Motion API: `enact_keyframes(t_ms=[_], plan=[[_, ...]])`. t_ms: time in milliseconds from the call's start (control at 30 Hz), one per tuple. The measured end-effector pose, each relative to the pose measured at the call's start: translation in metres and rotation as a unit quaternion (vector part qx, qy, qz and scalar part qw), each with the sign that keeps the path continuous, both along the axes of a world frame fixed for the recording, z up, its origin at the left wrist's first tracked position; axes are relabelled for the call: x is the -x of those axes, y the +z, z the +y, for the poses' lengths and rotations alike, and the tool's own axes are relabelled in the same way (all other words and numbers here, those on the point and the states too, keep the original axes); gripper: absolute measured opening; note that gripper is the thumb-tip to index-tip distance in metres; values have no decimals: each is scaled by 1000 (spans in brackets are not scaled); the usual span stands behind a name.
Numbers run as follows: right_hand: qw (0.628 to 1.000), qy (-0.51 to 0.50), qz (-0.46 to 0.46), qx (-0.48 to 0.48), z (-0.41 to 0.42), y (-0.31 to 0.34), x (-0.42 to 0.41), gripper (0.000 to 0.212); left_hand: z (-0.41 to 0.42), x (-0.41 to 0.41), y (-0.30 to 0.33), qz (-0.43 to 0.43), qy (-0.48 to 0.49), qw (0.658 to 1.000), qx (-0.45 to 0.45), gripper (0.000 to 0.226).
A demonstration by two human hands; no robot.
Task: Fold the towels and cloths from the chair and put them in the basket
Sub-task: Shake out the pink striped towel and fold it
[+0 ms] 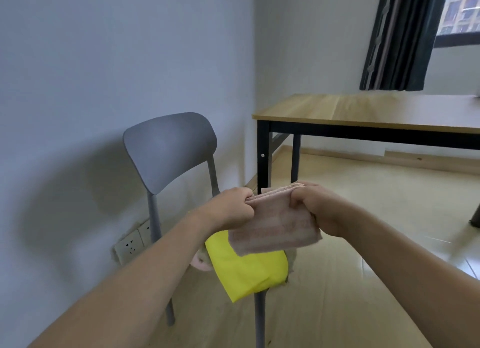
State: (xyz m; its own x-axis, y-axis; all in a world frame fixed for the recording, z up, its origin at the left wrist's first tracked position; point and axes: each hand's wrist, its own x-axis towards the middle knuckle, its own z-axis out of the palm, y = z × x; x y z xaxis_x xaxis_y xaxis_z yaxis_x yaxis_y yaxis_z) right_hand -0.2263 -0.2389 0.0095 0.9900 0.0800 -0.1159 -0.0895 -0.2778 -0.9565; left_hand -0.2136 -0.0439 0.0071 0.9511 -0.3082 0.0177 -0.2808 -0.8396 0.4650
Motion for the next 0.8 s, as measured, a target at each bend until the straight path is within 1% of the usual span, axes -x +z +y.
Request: enact_keyframes(t_ms=[167, 200, 233, 300, 333, 400, 433, 467, 500, 567, 600, 633, 700, 733, 800], plan=[[999, -48, 14, 15, -5, 22, -19, 33, -22, -15, 7, 0, 14, 1000, 16, 17], [999, -49, 15, 18, -8, 24, -29, 33, -26, -24, 7, 2, 18, 1000, 21, 22], [999, -48, 17, 18, -11, 26, -38, 36, -29, -36, 5, 13, 20, 999, 41, 31], [999, -50, 15, 15, -21, 23, -76, 40, -39, -71, -4, 49, 12, 993, 110, 54], [998, -54, 20, 24, -24, 21, -94, 36, -42, -86, -8, 63, 6, 988, 138, 56], [997, -57, 46, 40, -27, 13, -124, 22, -44, -106, -15, 75, -13, 985, 157, 45], [996, -53, 59, 42, -30, 7, -146, 18, -48, -125, -19, 79, -23, 984, 161, 42], [996, -48, 67, 44, -31, 2, -167, 22, -50, -142, -21, 83, -28, 981, 171, 41], [995, -44, 78, 47, -32, -1, -185, 35, -52, -157, -21, 91, -28, 978, 185, 42], [991, -33, 113, 61, -36, 1, -207, 72, -56, -180, -12, 113, -26, 971, 209, 43], [989, -23, 133, 66, -39, 8, -215, 86, -58, -188, -3, 123, -29, 967, 220, 44], [986, -15, 148, 74, -42, 18, -219, 93, -60, -194, 10, 137, -28, 964, 227, 44], [982, -2, 170, 77, -50, 52, -226, 95, -65, -204, 45, 170, -25, 957, 234, 41], [981, 2, 178, 72, -55, 74, -229, 94, -68, -207, 70, 184, -25, 958, 220, 39], [980, 13, 177, 85, -61, 126, -232, 88, -71, -212, 127, 203, -22, 967, 155, 37]])
